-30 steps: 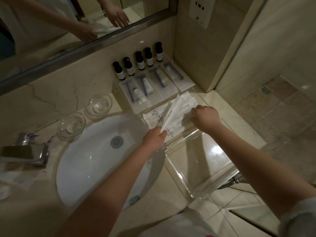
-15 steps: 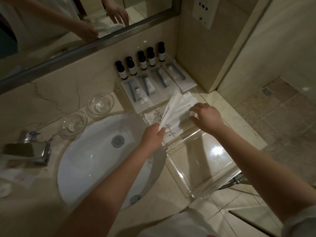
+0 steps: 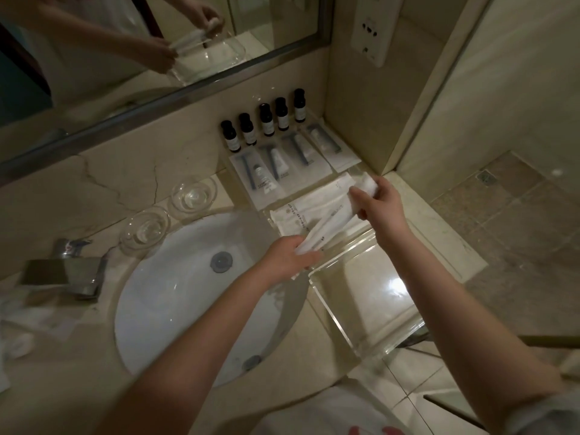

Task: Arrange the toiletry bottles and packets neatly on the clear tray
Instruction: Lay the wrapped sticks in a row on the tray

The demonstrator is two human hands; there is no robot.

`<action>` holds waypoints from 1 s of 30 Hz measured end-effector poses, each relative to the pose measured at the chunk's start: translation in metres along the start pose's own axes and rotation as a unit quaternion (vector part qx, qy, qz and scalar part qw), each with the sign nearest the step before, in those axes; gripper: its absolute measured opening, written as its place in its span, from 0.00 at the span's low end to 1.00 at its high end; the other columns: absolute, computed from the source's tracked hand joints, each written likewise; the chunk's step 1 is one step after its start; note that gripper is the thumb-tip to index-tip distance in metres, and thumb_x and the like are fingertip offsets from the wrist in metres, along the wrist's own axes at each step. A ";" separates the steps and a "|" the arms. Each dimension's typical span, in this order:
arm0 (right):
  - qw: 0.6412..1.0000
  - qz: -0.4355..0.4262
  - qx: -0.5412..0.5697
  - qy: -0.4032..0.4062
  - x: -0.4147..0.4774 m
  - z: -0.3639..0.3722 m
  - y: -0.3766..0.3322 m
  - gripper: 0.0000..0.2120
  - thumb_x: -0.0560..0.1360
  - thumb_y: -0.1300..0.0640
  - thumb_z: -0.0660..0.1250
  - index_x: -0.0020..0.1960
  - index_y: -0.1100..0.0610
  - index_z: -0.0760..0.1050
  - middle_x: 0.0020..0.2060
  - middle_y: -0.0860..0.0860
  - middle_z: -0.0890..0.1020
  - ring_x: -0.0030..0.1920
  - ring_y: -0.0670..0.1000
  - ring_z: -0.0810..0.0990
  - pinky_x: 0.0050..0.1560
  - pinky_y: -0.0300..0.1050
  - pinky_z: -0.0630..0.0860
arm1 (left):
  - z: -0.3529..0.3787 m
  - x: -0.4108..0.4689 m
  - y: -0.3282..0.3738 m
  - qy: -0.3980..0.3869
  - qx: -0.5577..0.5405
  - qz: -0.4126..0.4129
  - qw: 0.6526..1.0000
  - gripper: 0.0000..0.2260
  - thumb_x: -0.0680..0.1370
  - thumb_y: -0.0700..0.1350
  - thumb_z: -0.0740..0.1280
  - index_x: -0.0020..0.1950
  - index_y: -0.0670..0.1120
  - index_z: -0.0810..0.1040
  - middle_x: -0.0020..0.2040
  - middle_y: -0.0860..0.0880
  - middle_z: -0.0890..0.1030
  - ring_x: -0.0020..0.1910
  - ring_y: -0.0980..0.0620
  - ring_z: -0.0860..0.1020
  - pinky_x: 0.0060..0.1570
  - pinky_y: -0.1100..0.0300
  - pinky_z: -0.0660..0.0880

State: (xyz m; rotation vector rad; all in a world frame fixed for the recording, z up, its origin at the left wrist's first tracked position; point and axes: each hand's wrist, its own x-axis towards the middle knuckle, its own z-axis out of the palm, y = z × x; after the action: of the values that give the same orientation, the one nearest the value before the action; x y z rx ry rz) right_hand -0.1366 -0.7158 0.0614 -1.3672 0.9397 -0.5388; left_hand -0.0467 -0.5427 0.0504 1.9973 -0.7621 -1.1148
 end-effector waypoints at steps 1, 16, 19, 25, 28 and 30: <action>1.000 0.008 0.006 0.019 -0.003 -0.008 0.004 0.05 0.74 0.61 0.67 0.48 0.57 0.72 0.36 0.52 0.75 0.32 0.49 0.73 0.29 0.40 0.70 | 0.004 -0.001 -0.001 -0.003 -0.012 -0.002 1.000 0.09 0.76 0.44 0.67 0.36 0.49 0.76 0.31 0.53 0.77 0.25 0.63 0.74 0.30 0.68 0.71; 0.999 0.023 0.017 -0.031 -0.029 -0.088 0.033 0.17 0.71 0.71 0.68 0.52 0.52 0.74 0.40 0.51 0.76 0.35 0.45 0.77 0.33 0.35 0.75 | 0.046 0.006 -0.005 -0.001 -0.009 0.011 1.000 0.11 0.76 0.47 0.68 0.56 0.45 0.79 0.46 0.52 0.78 0.48 0.54 0.75 0.46 0.67 0.71; 0.999 0.016 -0.041 -0.018 -0.023 -0.092 0.036 0.21 0.69 0.70 0.71 0.57 0.54 0.73 0.48 0.53 0.76 0.45 0.45 0.77 0.39 0.37 0.78 | 0.050 0.011 -0.004 0.018 0.011 0.013 1.000 0.10 0.75 0.42 0.68 0.55 0.41 0.80 0.46 0.47 0.79 0.45 0.54 0.76 0.43 0.68 0.70; 0.992 0.089 0.073 0.059 -0.019 -0.088 0.044 0.19 0.69 0.70 0.71 0.56 0.58 0.70 0.44 0.54 0.75 0.39 0.50 0.77 0.40 0.40 0.80 | 0.069 0.010 -0.006 0.001 0.012 -0.018 1.000 0.07 0.73 0.39 0.70 0.46 0.45 0.73 0.36 0.54 0.74 0.33 0.59 0.73 0.28 0.74 0.69; 0.994 0.069 0.028 0.079 -0.017 -0.086 0.048 0.16 0.69 0.69 0.71 0.53 0.59 0.71 0.41 0.52 0.75 0.38 0.49 0.76 0.39 0.41 0.77 | 0.070 0.011 -0.005 0.032 0.060 -0.011 0.998 0.06 0.72 0.41 0.70 0.45 0.46 0.74 0.36 0.54 0.74 0.36 0.53 0.75 0.32 0.67 0.72; 0.991 0.062 -0.055 0.108 -0.014 -0.088 0.054 0.17 0.68 0.65 0.73 0.54 0.58 0.72 0.44 0.52 0.77 0.41 0.51 0.77 0.41 0.45 0.77 | 0.071 0.014 -0.007 0.030 0.145 0.006 0.989 0.07 0.73 0.43 0.69 0.50 0.45 0.77 0.41 0.50 0.79 0.42 0.49 0.78 0.40 0.60 0.75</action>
State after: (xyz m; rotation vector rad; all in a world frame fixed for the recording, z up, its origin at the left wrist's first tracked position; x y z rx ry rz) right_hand -0.2262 -0.7463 0.0182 -1.3566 1.2378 -0.5547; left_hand -0.1012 -0.5708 0.0119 2.2514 -0.9469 -0.9768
